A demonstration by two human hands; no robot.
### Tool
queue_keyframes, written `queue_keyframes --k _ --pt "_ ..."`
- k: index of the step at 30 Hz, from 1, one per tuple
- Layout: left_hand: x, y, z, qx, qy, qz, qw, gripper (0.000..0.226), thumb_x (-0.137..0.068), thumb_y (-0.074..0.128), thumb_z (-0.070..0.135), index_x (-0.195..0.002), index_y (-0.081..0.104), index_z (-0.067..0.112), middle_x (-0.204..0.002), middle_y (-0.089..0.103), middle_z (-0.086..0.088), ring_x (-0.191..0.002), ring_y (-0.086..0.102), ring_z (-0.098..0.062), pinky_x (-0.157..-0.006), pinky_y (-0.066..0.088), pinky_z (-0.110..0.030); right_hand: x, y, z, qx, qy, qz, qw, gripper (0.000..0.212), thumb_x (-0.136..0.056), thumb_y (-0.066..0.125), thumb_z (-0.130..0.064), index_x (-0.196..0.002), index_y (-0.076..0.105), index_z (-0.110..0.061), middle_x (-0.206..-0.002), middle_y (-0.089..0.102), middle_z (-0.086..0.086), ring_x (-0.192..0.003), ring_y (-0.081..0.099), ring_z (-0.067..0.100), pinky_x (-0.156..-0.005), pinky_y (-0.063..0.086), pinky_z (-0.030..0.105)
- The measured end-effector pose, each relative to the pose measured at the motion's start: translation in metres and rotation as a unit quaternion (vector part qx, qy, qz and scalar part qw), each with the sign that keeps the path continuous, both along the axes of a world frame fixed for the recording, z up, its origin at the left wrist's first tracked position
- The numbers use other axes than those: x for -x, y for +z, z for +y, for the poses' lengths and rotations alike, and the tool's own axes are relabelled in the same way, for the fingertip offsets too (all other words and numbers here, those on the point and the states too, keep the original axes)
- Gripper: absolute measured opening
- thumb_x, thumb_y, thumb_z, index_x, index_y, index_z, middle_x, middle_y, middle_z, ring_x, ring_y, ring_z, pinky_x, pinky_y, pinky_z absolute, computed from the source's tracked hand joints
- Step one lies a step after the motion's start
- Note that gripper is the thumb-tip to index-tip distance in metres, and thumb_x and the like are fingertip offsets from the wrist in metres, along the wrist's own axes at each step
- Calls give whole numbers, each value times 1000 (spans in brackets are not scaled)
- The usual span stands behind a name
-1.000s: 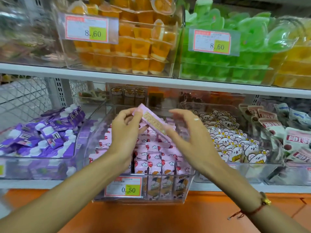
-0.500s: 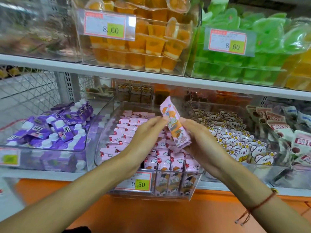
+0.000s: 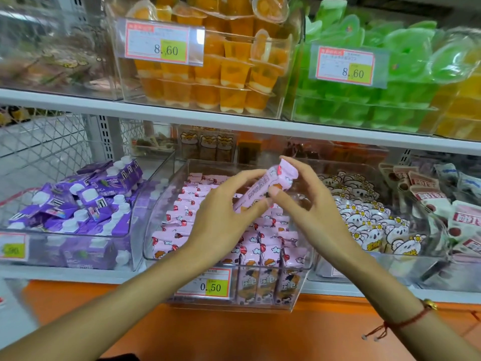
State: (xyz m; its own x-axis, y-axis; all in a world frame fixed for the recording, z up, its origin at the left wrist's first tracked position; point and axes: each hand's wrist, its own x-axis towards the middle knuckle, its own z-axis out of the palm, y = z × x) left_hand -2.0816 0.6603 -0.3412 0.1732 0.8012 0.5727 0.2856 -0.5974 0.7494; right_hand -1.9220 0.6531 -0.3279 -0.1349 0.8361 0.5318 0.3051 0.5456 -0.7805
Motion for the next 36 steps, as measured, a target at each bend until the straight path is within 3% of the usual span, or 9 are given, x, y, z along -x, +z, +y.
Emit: queue_keyframes --k 4,8,10,13,16,23,28,32,36 --pt "-3 1 6 -11 -14 26 1000 43 -88 61 37 -130 50 37 -124 58 24 -116 50 6 -94 41 -16 -5 1 1 -52 -31 24 998 25 -87 66 -15 -110 57 -17 -93 66 -5 -81 63 8 -67 51 18" --pt "-9 6 31 -20 69 75 995 26 -94 53 23 -120 54 28 -115 57 16 -110 50 -3 -94 42 -25 -21 -4 9 -42 -181 144 972 26 -84 69 -18 -102 50 -15 -89 60 -6 -78 60 4 -72 48 21" --pt "-17 10 53 -3 81 157 984 22 -96 49 16 -114 58 23 -114 59 7 -110 48 -9 -92 42 -28 -30 -9 14 -16 -236 161 958 28 -84 69 -20 -100 47 -17 -88 53 -6 -79 54 10 -73 45 25" --pt "-34 9 89 42 64 318 945 30 -96 45 13 -122 56 22 -131 52 -1 -128 37 -20 -105 35 -41 -40 -16 19 16 -262 165 951 33 -83 70 -22 -105 46 -14 -95 52 1 -87 51 19 -78 44 34" --pt "-49 2 112 48 46 410 910 36 -95 42 13 -128 53 23 -136 50 -6 -130 36 -26 -109 29 -45 -47 -16 23 26 -265 169 949 34 -84 69 -23 -108 46 -14 -95 53 0 -85 53 18 -81 45 40" --pt "-58 -15 136 63 23 512 857 43 -98 35 28 -140 41 29 -150 30 -5 -137 24 -28 -112 23 -48 -55 -13 27 16 -243 172 955 34 -84 70 -21 -106 43 -20 -84 62 -10 -62 61 -8 -59 50 18" --pt "-49 -9 126 40 2 509 860 40 -99 28 31 -129 54 25 -144 36 -5 -131 26 -25 -105 26 -41 -58 -2 42 -35 -242 80 966 33 -81 73 -16 -99 45 -14 -82 63 -8 -67 64 -1 -64 50 20" --pt "-35 -12 115 44 -38 501 864 40 -100 29 32 -136 47 28 -143 34 -1 -131 25 -22 -104 25 -38 -54 8 64 -35 -232 -144 961 31 -78 76 -20 -98 53 -13 -81 66 -2 -67 62 15 -63 48 28" --pt "-25 -20 111 60 -59 474 877 41 -101 28 30 -141 41 26 -144 34 -1 -135 20 -22 -110 20 -38 -47 13 88 -51 -228 -363 902 36 -75 78 -27 -104 61 -15 -101 64 8 -88 62 25 -78 50 38"
